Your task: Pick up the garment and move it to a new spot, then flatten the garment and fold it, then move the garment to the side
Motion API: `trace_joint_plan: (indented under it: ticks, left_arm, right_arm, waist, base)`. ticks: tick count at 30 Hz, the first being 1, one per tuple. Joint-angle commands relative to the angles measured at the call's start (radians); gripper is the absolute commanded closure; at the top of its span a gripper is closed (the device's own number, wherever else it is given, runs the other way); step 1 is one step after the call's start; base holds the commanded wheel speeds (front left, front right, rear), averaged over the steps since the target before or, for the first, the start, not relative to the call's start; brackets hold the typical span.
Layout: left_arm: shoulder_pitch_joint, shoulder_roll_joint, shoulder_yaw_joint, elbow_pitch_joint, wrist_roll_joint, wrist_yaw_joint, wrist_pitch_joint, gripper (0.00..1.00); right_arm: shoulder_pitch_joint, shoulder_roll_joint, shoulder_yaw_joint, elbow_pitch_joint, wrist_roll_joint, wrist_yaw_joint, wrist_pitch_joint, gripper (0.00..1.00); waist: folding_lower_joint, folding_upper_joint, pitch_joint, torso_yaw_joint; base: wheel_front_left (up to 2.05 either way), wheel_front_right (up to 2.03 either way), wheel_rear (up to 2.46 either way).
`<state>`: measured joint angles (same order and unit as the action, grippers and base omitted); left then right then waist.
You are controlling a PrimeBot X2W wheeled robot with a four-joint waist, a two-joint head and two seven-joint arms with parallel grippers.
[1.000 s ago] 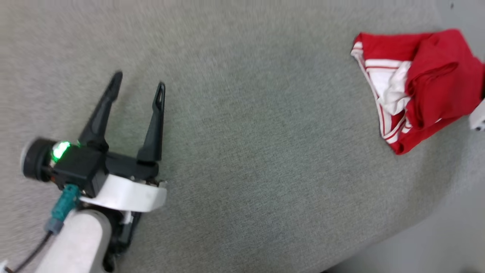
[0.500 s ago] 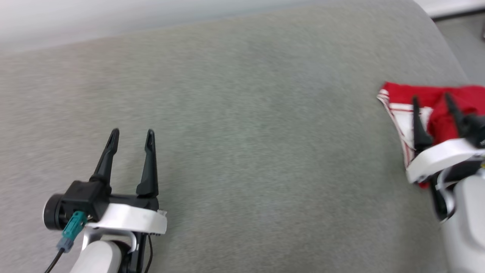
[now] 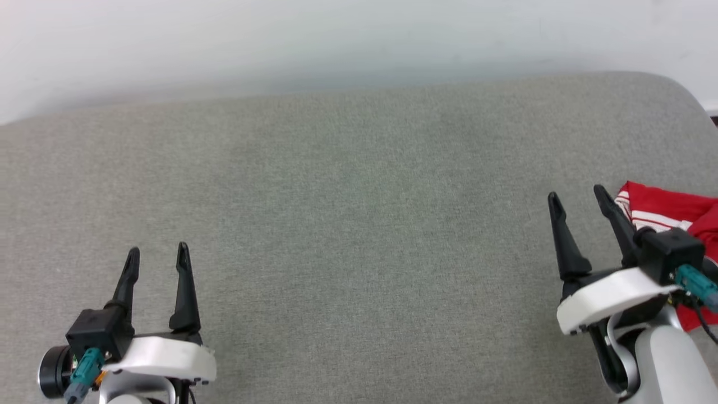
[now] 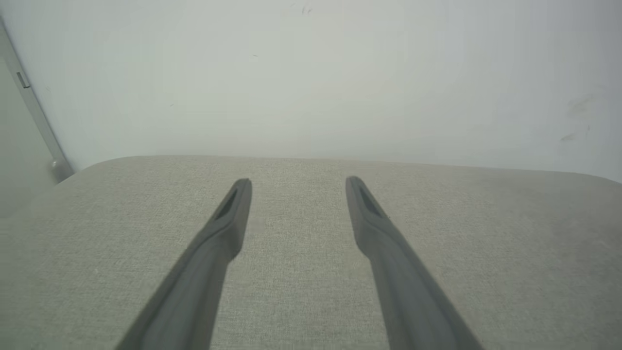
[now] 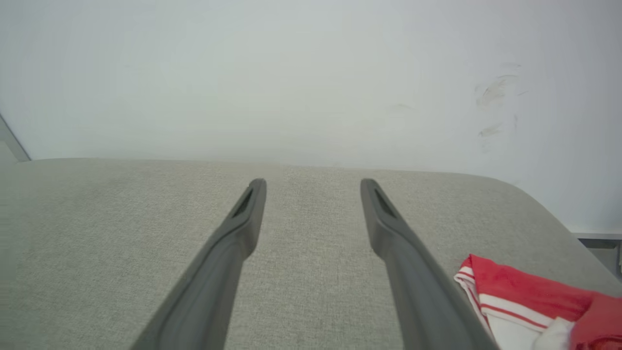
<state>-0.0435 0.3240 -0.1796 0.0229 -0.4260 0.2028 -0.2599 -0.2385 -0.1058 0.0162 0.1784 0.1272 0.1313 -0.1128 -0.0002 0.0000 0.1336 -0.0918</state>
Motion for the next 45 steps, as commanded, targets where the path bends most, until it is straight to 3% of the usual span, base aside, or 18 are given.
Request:
trace_joint_plan:
  ticks: [1, 8, 17, 35, 36, 40, 45]
  left_arm:
    - [0.022, 0.006, 0.002, 0.008, 0.006, -0.004, -0.005, 0.00]
    - [0.072, 0.002, -0.010, 0.032, 0.017, -0.005, -0.006, 0.00]
    - [0.107, -0.002, -0.020, 0.051, 0.024, -0.008, -0.006, 0.00]
    - [0.090, 0.006, -0.030, 0.071, 0.032, -0.010, -0.007, 0.00]
    - [0.099, 0.005, -0.032, 0.070, 0.027, -0.009, -0.001, 1.00]
    - [0.111, -0.015, -0.040, 0.098, 0.017, -0.012, 0.005, 1.00]
    - [0.094, -0.038, -0.010, 0.107, -0.103, -0.042, 0.038, 1.00]
  right_arm:
    - [0.042, 0.011, 0.001, -0.039, -0.009, -0.001, 0.013, 0.00]
    - [0.165, 0.032, -0.006, -0.168, -0.019, -0.001, 0.067, 0.00]
    - [0.261, 0.046, -0.003, -0.244, -0.027, -0.001, 0.109, 0.00]
    - [0.275, 0.054, 0.001, -0.256, -0.020, -0.001, 0.122, 0.00]
    - [0.271, 0.049, 0.000, -0.258, -0.025, 0.000, 0.122, 1.00]
    - [0.283, 0.049, 0.003, -0.226, -0.016, 0.000, 0.121, 1.00]
    - [0.270, 0.043, -0.001, -0.201, 0.139, 0.000, 0.124, 1.00]
  waist:
    - [0.0002, 0.0000, -0.026, 0.008]
    - [0.0002, 0.0000, -0.089, 0.010]
    - [0.0002, 0.0000, -0.143, 0.015]
    - [0.0002, 0.0000, -0.158, 0.021]
    - [0.0002, 0.0000, -0.158, 0.021]
    - [0.0002, 0.0000, -0.158, 0.022]
    - [0.0002, 0.0000, -0.156, 0.026]
  base:
    - [0.00, 0.00, 0.00]
    - [0.00, 0.00, 0.00]
    - [0.00, 0.00, 0.00]
    - [0.00, 0.00, 0.00]
    - [0.00, 0.00, 0.00]
    - [0.00, 0.00, 0.00]
    - [0.00, 0.00, 0.00]
